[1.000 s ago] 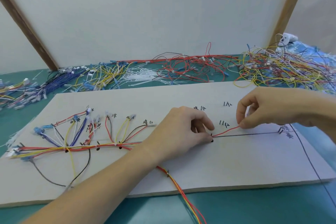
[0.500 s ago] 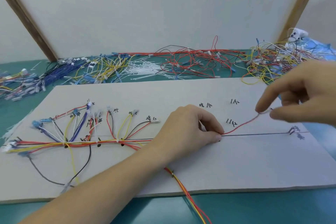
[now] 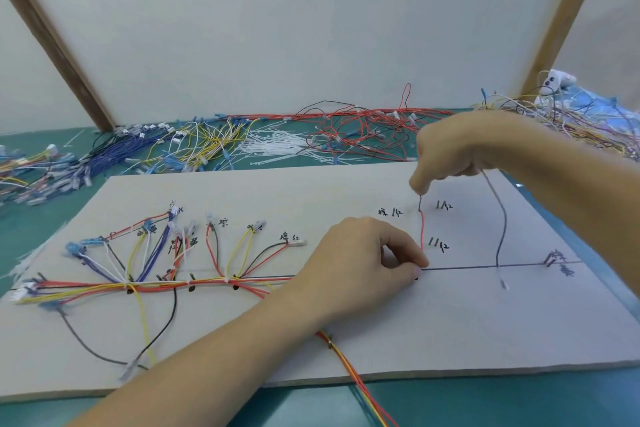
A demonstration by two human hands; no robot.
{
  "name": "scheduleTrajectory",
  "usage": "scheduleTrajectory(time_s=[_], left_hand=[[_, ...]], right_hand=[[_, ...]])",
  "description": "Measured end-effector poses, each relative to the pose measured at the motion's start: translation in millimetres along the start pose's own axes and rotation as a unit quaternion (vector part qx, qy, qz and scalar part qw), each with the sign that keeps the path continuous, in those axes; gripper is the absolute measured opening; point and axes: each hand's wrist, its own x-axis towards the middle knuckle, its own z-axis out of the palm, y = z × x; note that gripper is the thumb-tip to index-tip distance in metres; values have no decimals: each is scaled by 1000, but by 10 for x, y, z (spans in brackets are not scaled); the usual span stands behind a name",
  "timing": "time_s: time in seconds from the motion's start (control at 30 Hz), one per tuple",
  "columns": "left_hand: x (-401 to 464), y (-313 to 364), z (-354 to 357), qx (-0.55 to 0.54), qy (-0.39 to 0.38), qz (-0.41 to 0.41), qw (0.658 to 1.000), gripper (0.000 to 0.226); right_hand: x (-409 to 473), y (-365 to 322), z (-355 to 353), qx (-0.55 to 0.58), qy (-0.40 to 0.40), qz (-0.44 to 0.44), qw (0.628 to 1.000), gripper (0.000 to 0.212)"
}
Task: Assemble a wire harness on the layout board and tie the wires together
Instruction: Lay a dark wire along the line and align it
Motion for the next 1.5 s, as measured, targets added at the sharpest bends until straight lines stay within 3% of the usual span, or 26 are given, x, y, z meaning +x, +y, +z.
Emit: scheduleTrajectory(time_s=[0.27,0.4,0.53,0.73,0.93,1.07,1.2,1.3,1.5], left_hand=[[-1,1,5,24,9,12,1000,11],[-9,-5,11,14,5,16,1000,11],[5,-30,20,-1,11,14,1000,9],[1,-69,18,-46,25,13,999,7],[9,-85,16,-51,59,22,997,10],[32,-109,1,-78,90,-13,993,19],[41,-113,11,-49,98,-7,994,38],[34,-119,18,-19,70,6,997,30],[11,-74,27,25,38,15,999,11]], right_hand=[[110,-301,300,45,10,-35,998,29],[48,-356,471,58,68,-64,994,33],[-97,-334,607,80,125,-104,983,12],[-332,-209,730,101,149,-101,979,14],[-526,-62,906,208,177,-101,957,21],[-780,-24,1054,284,186,-114,934,22],[-1107,-16,1263,258,224,-134,930,23],[-1292,9,1386,241,237,-134,932,18],[-1567,131,1445,238,182,-90,950,22]])
